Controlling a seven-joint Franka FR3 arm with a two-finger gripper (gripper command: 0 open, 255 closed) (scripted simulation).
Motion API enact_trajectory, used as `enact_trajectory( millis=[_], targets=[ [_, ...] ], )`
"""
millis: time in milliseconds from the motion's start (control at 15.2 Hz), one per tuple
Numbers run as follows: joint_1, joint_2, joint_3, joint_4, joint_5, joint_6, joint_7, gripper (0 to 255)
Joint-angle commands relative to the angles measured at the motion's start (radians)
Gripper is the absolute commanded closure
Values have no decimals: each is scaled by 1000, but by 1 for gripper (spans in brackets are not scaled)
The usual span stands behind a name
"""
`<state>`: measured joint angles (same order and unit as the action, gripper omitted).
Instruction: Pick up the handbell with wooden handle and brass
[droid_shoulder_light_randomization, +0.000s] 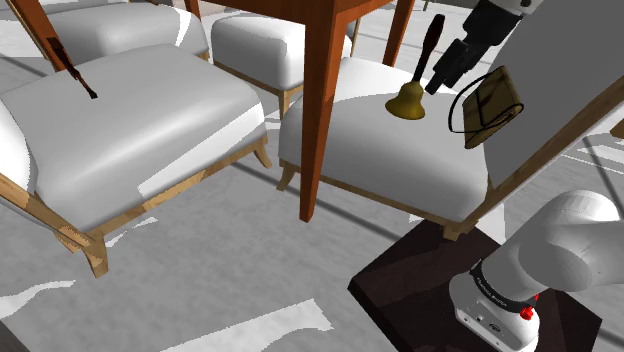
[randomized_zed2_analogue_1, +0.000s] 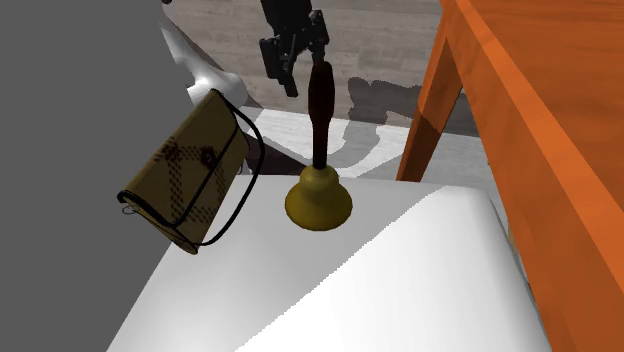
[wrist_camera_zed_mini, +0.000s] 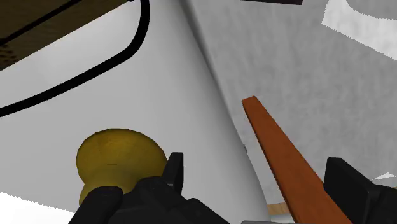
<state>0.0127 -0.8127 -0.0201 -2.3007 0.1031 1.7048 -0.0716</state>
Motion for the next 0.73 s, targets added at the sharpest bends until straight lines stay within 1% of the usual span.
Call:
enact_trajectory(
  millis=[0,330,660],
  targets=[
    [0,0,0,0,0,0,0,0],
    [-22,208,-40,259,-53,-122,-30,0],
    [-38,431,-77,559,-95,-267,-63,0]
  ],
)
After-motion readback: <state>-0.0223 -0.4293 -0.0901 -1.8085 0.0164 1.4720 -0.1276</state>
